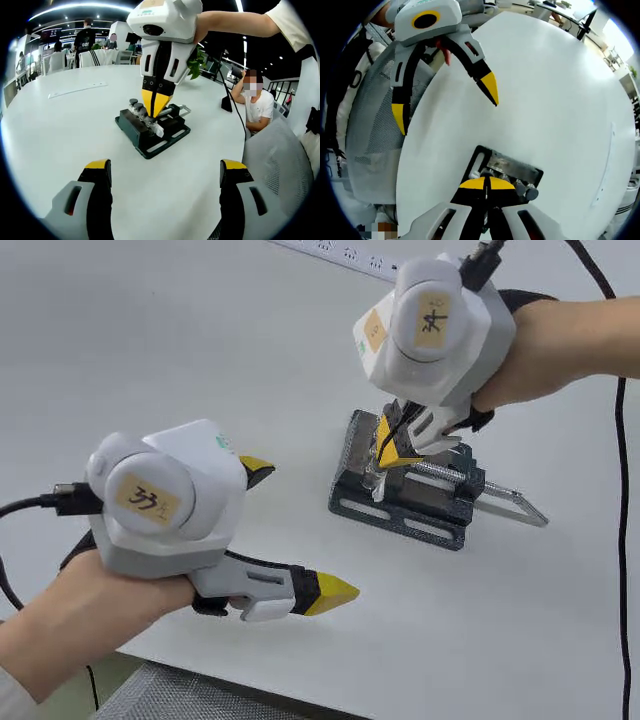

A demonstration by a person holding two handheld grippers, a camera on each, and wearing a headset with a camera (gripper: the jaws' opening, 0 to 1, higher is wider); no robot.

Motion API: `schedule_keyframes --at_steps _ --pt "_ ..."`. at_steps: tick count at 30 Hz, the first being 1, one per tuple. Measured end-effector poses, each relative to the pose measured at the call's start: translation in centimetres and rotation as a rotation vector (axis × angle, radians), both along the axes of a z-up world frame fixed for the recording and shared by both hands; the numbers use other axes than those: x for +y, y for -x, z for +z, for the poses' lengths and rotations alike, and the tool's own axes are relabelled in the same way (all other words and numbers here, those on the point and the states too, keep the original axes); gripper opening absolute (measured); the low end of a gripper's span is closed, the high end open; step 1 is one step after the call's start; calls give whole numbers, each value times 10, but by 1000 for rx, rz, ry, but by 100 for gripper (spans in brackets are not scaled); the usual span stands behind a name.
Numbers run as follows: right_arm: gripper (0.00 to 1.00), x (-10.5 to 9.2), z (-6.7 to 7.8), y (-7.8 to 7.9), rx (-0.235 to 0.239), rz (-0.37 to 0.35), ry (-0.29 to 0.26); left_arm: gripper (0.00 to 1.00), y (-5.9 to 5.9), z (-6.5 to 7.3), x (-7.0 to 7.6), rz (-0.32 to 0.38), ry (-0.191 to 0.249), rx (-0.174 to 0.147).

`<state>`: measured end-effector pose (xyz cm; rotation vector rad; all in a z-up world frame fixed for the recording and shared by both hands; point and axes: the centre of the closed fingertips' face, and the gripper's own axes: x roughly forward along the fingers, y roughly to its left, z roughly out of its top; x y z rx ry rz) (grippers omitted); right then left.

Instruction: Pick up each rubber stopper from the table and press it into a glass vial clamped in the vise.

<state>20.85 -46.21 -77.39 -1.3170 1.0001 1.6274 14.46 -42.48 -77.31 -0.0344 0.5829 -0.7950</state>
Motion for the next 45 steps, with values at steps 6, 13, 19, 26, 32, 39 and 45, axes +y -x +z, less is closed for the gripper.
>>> schedule_keyframes --at_steps 6,13,19,26,32,39,45 --pt "0 1 1 1 -10 -39 14 88 -1 1 0 6 7 -1" --pt "0 1 1 -1 13 -135 -15 88 -2 1 -1 3 7 -2" --pt "0 1 1 0 14 -126 -36 88 -3 4 -2 -7 -1 -7" --pt "0 1 2 0 8 -129 -87 88 -8 11 -1 -13 -17 -12" --pt "0 1 3 -1 26 -165 -130 88 -17 23 6 14 -21 -26" --pt "0 1 3 -3 32 -191 -194 88 -21 28 13 38 -31 -32" --pt "1 -2 7 -1 39 -230 -267 88 -22 29 15 49 -34 -27"
